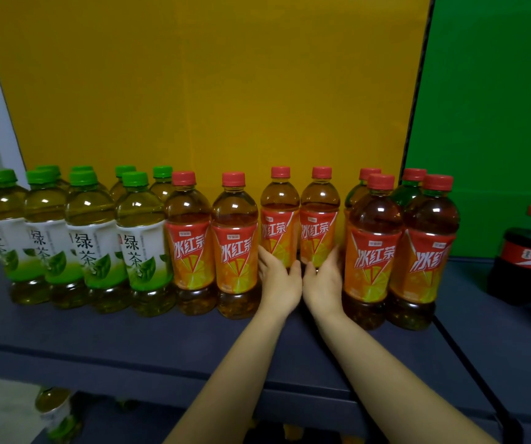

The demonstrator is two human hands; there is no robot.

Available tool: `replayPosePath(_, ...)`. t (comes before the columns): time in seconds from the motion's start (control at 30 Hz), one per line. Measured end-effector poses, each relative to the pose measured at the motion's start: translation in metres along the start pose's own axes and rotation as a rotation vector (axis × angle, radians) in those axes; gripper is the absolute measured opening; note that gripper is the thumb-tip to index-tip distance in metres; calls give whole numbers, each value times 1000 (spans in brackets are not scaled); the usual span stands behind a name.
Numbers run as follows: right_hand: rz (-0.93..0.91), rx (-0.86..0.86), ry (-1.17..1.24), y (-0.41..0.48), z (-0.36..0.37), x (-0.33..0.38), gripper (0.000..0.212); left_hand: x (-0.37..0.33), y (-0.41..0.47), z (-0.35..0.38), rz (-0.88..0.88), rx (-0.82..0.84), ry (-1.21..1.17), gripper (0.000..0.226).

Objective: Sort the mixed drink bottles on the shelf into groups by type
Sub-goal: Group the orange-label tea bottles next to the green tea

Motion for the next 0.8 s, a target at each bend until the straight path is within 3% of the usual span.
replayPosePath(0.17,57,152,92,-22,1,12,76,-17,-52,-24,55,175,-163,58)
replayPosePath(0.23,42,214,120,-38,0,25,74,-18,-70,-49,81,176,-153,35)
replayPosePath(0.3,14,232,182,-52,-1,39,64,-18,-80,-85,170,69,-138,18)
replayPosePath(0.4,-40,260,257,-66,9,60,48,-5,-80,-143,277,-274,72,17)
replayPosePath(0.5,-32,329,255,-70,30,68,53,15,-75,-174,248,-480,199,28)
replayPosePath(0.63,-1,496,183,-72,63,68,87,28,-60,-168,177,-393,219,56)
replayPosePath(0.8,-18,560,124,-71,73,65,67,28,-51,-160,152,-358,289,65)
Point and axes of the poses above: each hand's wrist, its own y-axis towards the middle knuckle, its own z-axis out of the palm, x = y × z, the point moved 10 cm from there along y, towards the middle knuckle, and after that the axes turned 5 degrees about y, right-handed, at the moved point
